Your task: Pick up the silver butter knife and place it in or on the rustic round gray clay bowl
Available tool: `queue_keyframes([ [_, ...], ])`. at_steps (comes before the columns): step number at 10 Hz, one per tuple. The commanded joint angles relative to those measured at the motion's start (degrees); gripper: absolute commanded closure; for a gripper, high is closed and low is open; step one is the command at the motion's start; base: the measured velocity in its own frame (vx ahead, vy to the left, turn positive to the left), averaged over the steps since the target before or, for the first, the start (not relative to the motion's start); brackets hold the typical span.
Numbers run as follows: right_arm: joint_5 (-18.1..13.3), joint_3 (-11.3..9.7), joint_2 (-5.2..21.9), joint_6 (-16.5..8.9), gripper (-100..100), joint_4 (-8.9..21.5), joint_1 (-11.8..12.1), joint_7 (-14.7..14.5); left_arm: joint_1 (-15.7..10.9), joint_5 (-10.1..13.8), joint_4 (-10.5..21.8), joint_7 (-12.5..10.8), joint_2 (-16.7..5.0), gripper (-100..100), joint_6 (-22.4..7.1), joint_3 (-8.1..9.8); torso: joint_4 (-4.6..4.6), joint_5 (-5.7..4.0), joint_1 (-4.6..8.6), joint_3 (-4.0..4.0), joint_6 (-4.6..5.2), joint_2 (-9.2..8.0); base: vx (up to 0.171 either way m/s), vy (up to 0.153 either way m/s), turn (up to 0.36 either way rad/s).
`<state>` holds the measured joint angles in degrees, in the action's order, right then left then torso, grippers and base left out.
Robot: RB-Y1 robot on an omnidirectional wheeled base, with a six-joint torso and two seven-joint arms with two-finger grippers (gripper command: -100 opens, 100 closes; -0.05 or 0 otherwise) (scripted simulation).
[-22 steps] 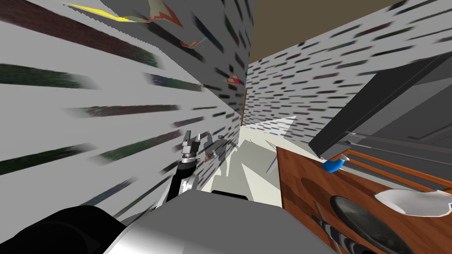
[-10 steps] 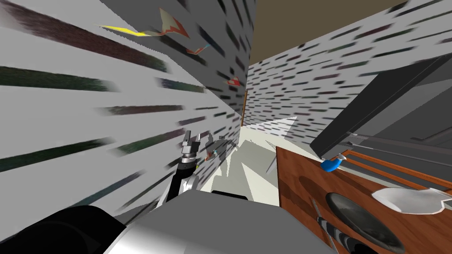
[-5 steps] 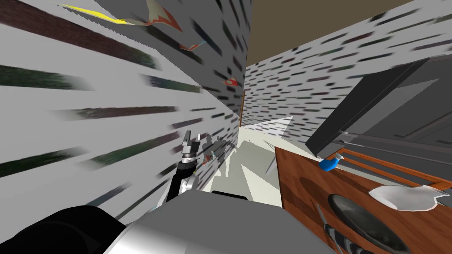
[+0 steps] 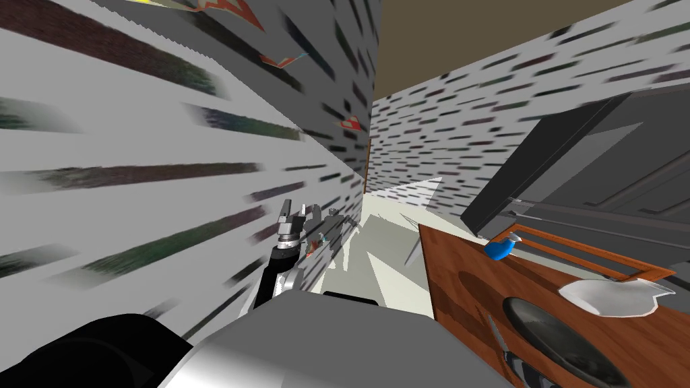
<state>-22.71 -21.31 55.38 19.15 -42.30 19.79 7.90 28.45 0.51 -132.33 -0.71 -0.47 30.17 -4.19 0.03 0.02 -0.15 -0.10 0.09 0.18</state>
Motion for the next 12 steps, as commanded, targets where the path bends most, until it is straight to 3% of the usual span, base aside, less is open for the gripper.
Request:
queue_keyframes([
  [1, 2.53, 0.32, 0.45, 1.62, 100, 0.38, 0.91, -2.86, 0.0, 0.0, 0.0, 0.0, 0.0, 0, 0.0, 0.0, 0.0, 0.0, 0.0, 0.0, 0.0, 0.0, 0.089, 0.042, -0.11],
  [3, 4.22, 0.58, 0.72, 2.68, 100, 0.62, 1.56, -5.51, 0.0, 0.0, 0.0, 0.0, 0.0, 0, 0.0, 0.0, 0.0, 0.02, -0.04, -0.02, -0.06, 0.03, 0.058, 0.023, -0.048],
  [4, 3.32, 0.41, 0.43, 2.32, 100, 1.0, 0.94, -4.25, 0.0, 0.0, 0.0, 0.0, 0.0, 0, 0.0, 0.0, 0.0, 0.03, -0.02, 0.0, -0.04, 0.01, 0.026, 0.01, -0.02],
  [5, 3.48, 0.44, 0.45, 2.51, 0, 1.06, 0.99, -4.6, -0.01, 0.0, 0.0, 0.0, 0.0, 0, 0.0, 0.0, -0.02, 0.01, 0.01, 0.04, -0.08, -0.07, 0.0, 0.0, 0.0],
  [6, 4.45, 1.11, 1.16, 2.64, 100, 0.94, 0.74, -4.53, -0.01, 0.0, 0.0, 0.0, 0.0, 0, 0.0, 0.0, -0.03, 0.0, 0.04, 0.08, -0.07, -0.14, 0.008, 0.011, -0.17],
  [12, 6.43, 4.22, 9.38, 6.16, 100, 1.05, 1.12, -2.63, -0.01, 0.0, 0.0, 0.0, -0.01, 0, 0.0, 0.0, -0.06, 0.12, 0.19, 0.06, -0.03, -0.08, 0.025, -0.02, -0.083],
])
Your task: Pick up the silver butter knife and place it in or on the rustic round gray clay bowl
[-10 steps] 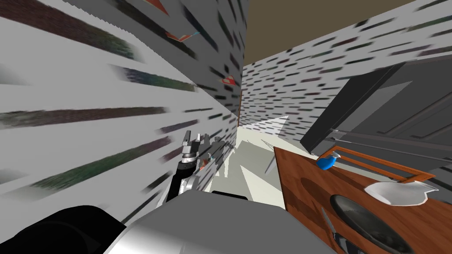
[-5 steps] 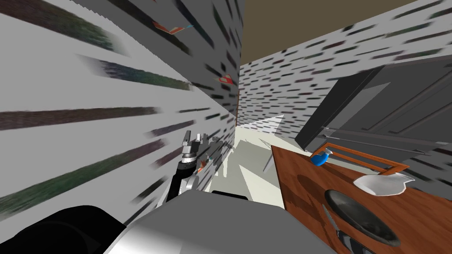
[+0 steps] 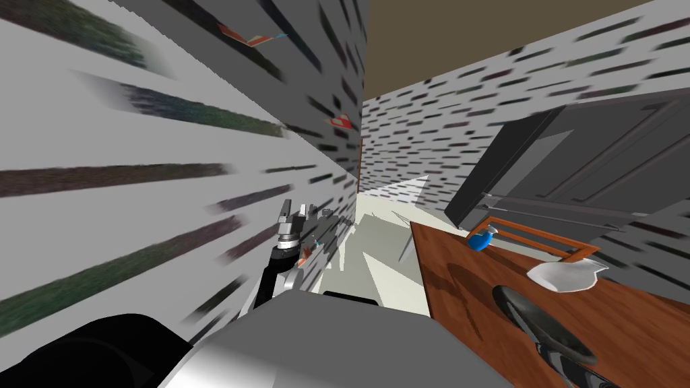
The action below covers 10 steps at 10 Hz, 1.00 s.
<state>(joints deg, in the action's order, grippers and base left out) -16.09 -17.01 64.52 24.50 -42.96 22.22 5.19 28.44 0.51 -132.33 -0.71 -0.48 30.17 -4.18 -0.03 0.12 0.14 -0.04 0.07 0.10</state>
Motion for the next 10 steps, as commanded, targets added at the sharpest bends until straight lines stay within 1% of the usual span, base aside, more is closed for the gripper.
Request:
queue_keyframes([
  [1, -0.2, -0.08, 0.24, 0.81, 100, 1.71, -1.3, 0.07, 0.0, 0.0, 0.0, 0.0, 0.0, 0, 0.0, 0.0, 0.0, 0.0, 0.0, 0.0, 0.0, 0.0, 0.022, -0.056, 0.006],
  [2, 0.01, 0.72, 2.21, 1.85, 100, 1.84, -1.1, 0.52, 0.0, 0.0, 0.0, 0.0, 0.0, 0, 0.0, 0.0, 0.02, -0.12, 0.03, 0.01, 0.02, -0.04, 0.044, -0.068, 0.0],
  [4, 0.27, 1.96, 4.37, 3.3, 100, 2.0, -0.73, 0.85, 0.0, 0.0, 0.0, 0.0, 0.0, 0, 0.0, 0.0, 0.03, -0.1, 0.33, -0.06, 0.01, 0.1, 0.067, -0.125, 0.008],
  [6, 0.14, 3.43, 5.29, 5.11, 100, 1.59, -0.1, 0.42, 0.0, 0.0, 0.0, 0.0, -0.01, 0, 0.0, 0.01, 0.06, -0.19, 0.53, -0.14, 0.0, 0.23, 0.077, -0.14, 0.046],
  [7, 0.16, 3.03, 4.93, 4.66, 100, 2.22, -0.52, 0.47, 0.0, 0.0, 0.0, 0.0, -0.01, 0, 0.0, 0.01, 0.07, -0.22, 0.49, -0.13, -0.02, 0.19, 0.025, -0.06, 0.022],
  [8, 0.17, 3.16, 5.07, 4.96, -100, 2.32, -0.61, 0.45, 0.0, 0.0, 0.0, 0.0, 0.0, 0, 0.0, 0.0, 0.08, -0.25, 0.26, -0.08, 0.03, 0.07, 0.007, -0.013, 0.004],
  [10, 0.18, 3.17, 5.07, 4.92, -100, 2.31, -0.62, 0.45, 0.0, 0.0, 0.0, 0.0, 0.01, 0, 0.0, -0.01, 0.05, -0.19, 0.02, 0.0, 0.04, -0.07, 0.0, 0.0, 0.0],
])
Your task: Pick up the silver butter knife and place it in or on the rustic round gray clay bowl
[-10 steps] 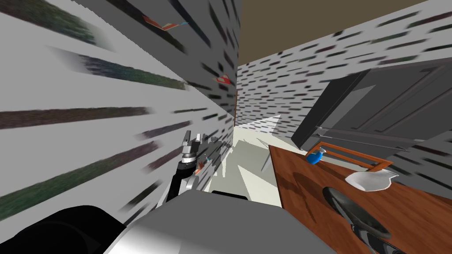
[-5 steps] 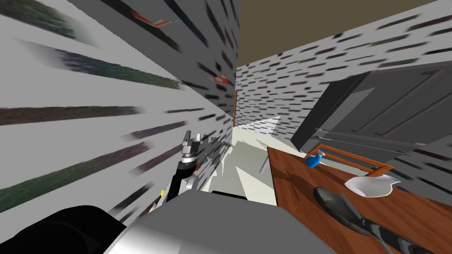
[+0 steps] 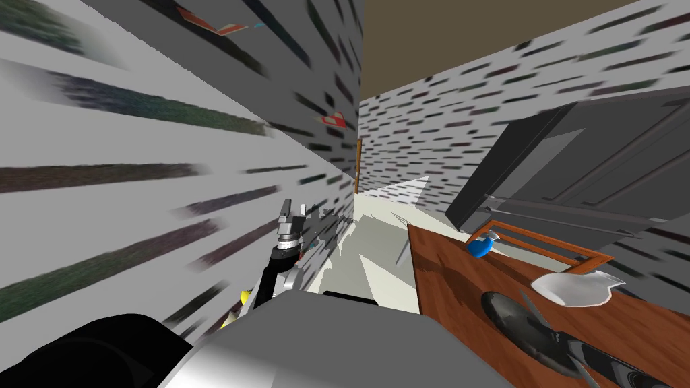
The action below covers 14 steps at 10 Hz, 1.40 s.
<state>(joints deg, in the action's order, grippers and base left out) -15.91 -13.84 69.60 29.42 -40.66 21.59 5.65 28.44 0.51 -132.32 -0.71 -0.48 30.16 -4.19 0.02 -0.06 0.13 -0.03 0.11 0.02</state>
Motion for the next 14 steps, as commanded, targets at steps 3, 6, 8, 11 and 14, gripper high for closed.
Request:
queue_keyframes([
  [3, 0.0, 0.0, 0.0, 0.0, 0, 0.0, 0.0, 0.0, 0.0, 0.0, 0.0, 0.0, 0.0, 0, 0.0, 0.0, 0.0, 0.0, -0.02, 0.01, 0.0, -0.01, 0.0, 0.0, 0.0],
  [6, 2.61, -2.14, 3.45, -3.87, -100, -4.24, 0.71, 2.79, -0.02, 0.0, 0.0, 0.0, 0.0, 0, 0.0, 0.0, -0.08, 0.0, 0.03, 0.21, -0.04, -0.38, -0.101, -0.019, 0.113],
  [8, 5.22, -4.27, 6.9, -7.65, -100, -8.45, 1.42, 5.59, -0.01, 0.0, 0.0, 0.0, 0.0, 0, 0.0, 0.0, -0.09, 0.0, 0.03, 0.23, 0.0, -0.39, -0.116, -0.017, 0.117],
  [11, 7.83, -6.41, 10.35, -11.62, -100, -12.71, 2.13, 8.38, -0.01, 0.0, 0.0, 0.0, 0.0, 0, 0.0, 0.0, -0.11, -0.03, 0.09, 0.27, 0.04, -0.45, -0.12, -0.023, 0.098],
  [14, 11.75, -9.62, 15.52, -16.82, -100, -18.56, 3.2, 12.57, -0.02, 0.0, 0.0, 0.0, 0.0, 0, 0.0, 0.0, -0.12, 0.0, 0.02, 0.31, 0.0, -0.52, -0.155, -0.006, 0.163],
])
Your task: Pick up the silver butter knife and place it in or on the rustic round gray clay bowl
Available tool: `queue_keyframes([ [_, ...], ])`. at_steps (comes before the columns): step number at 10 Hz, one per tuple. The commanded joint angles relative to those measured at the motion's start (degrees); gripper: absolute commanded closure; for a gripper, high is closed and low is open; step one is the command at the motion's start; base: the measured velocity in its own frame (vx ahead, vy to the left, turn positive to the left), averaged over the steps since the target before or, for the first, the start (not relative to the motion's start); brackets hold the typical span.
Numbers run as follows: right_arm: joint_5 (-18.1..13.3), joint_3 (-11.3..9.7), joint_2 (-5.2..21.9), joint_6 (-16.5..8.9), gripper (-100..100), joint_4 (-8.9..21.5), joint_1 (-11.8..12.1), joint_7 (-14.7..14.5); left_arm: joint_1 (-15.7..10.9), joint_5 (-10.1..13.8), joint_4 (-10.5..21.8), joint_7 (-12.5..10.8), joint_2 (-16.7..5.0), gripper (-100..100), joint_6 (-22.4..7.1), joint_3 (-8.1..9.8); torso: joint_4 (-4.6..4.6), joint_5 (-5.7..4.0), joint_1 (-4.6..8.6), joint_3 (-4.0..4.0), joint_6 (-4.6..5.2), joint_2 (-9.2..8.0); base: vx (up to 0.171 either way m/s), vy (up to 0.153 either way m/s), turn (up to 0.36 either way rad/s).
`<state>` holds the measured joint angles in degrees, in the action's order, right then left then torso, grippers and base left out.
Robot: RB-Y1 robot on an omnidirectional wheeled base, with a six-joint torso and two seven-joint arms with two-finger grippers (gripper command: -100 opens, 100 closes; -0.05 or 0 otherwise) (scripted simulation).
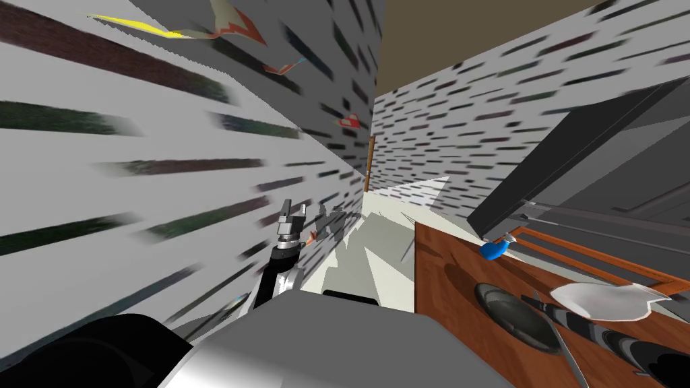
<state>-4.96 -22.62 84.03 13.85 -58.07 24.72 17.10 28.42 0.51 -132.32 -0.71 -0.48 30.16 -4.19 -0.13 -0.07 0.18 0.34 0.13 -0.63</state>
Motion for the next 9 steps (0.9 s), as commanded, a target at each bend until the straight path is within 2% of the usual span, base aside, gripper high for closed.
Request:
queue_keyframes([
  [1, 0.8, -0.84, 1.09, -1.86, -100, -1.64, 0.07, 1.12, 0.0, 0.0, 0.0, 0.0, 0.0, 0, 0.0, 0.0, 0.0, 0.0, 0.0, 0.0, 0.0, 0.0, -0.125, -0.022, 0.049],
  [2, 2.11, -1.91, 2.82, -3.79, -100, -3.76, 0.43, 2.52, 0.01, 0.0, 0.0, 0.0, 0.0, 0, 0.0, 0.0, 0.01, -0.02, 0.05, -0.05, 0.04, 0.12, -0.09, -0.024, 0.085],
  [3, 1.48, -1.37, 2.09, -2.56, -100, -2.67, 0.3, 1.76, 0.01, 0.0, 0.0, 0.0, 0.0, 0, 0.0, 0.0, 0.05, -0.02, 0.06, -0.13, 0.0, 0.24, -0.042, -0.013, 0.027],
  [4, 1.6, -1.48, 2.25, -2.9, 0, -2.87, 0.31, 2.03, 0.02, 0.0, 0.0, 0.0, 0.0, 0, 0.0, 0.01, 0.08, -0.03, 0.04, -0.22, 0.04, 0.41, -0.008, -0.002, -0.006],
  [9, 1.59, -1.47, 2.22, -2.87, 0, -2.84, 0.32, 2.0, 0.03, 0.0, 0.0, 0.0, 0.0, 0, 0.01, 0.0, 0.14, -0.02, 0.0, -0.37, 0.02, 0.65, 0.0, 0.0, 0.0],
])
